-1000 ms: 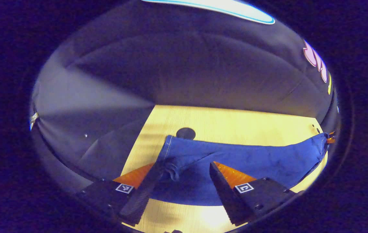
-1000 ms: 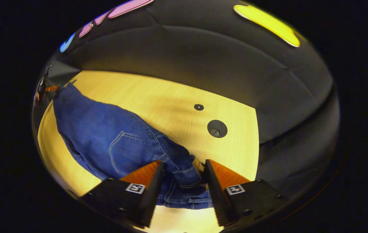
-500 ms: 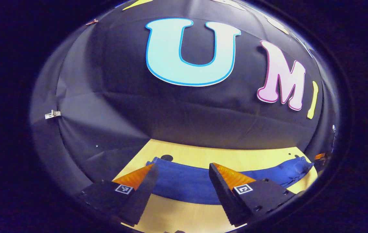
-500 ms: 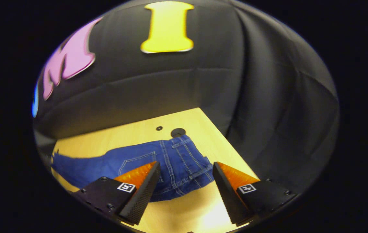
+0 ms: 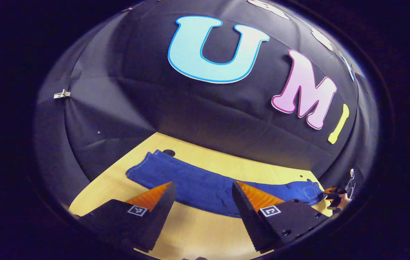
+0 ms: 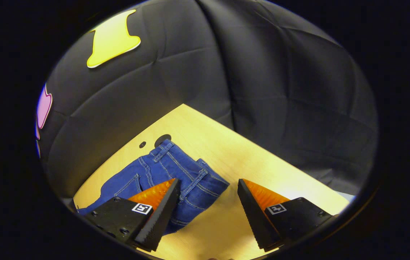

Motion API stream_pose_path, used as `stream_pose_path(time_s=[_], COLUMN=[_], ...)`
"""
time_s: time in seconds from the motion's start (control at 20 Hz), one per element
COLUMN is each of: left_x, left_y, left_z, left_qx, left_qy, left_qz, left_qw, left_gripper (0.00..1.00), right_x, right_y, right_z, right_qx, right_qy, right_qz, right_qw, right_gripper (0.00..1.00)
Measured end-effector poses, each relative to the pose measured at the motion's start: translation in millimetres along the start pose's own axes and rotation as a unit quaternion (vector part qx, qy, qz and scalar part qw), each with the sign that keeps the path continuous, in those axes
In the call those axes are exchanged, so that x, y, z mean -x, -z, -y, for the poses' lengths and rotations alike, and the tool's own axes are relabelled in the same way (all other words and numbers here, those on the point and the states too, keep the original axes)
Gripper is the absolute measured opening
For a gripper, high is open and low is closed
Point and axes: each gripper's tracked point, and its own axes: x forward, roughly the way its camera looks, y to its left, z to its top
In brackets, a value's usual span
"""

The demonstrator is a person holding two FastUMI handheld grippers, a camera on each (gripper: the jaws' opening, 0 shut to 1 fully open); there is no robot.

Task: Grasp the waist and the cuffs of the jeans and fold them to make the two legs overlap; first hold the waist and fold one-third of the jeans toward the cuffs, then hold the cuffs and fold the remaining one-third in the same direction to finish folding.

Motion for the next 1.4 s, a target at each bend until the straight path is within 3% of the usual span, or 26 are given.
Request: stream_pose_path(time_s=[0.2, 0.3, 0.35, 0.45, 0.5, 0.7, 0.8, 1.05, 1.2, 1.4], left_x=[-9, -13, -14, -16, -17, -25, -29, -28, -23, -19], left_y=[4, 5, 5, 8, 9, 23, 36, 56, 54, 39], left_z=[21, 31, 38, 50, 53, 52, 44, 27, 18, -2], left_qx=[-0.008, -0.020, -0.023, -0.021, -0.017, 0.015, 0.029, 0.064, 0.069, 0.068], left_qy=[0.019, 0.032, 0.038, 0.051, 0.054, 0.056, 0.051, 0.033, 0.029, 0.014], left_qz=[-0.004, -0.003, -0.003, -0.006, -0.007, -0.006, -0.013, -0.013, -0.007, 0.022], left_qw=[1.000, 0.999, 0.999, 0.998, 0.998, 0.998, 0.998, 0.997, 0.997, 0.997], left_gripper=[0.97, 0.97, 0.97, 0.94, 0.97, 0.97, 0.97, 0.97, 0.97, 0.97], right_x=[-10, -16, -13, -16, -14, 17, 43, 172, 233, 262], right_y=[1, 1, 6, -3, -6, -28, -44, -66, -60, -50], right_z=[-6, -11, -17, -22, -24, -44, -72, -135, -142, -113], right_qx=[0.003, 0.006, 0.011, 0.033, 0.048, 0.100, 0.146, 0.247, 0.275, 0.292], right_qy=[0.006, -0.003, -0.016, -0.018, -0.021, -0.068, -0.092, -0.171, -0.231, -0.295], right_qz=[0.009, 0.024, 0.013, 0.047, 0.059, 0.118, 0.154, 0.244, 0.262, 0.282], right_qw=[1.000, 1.000, 1.000, 0.998, 0.997, 0.986, 0.973, 0.922, 0.896, 0.865], right_gripper=[1.00, 0.74, 0.57, 0.22, 0.12, 0.09, 0.09, 0.09, 0.08, 0.08])
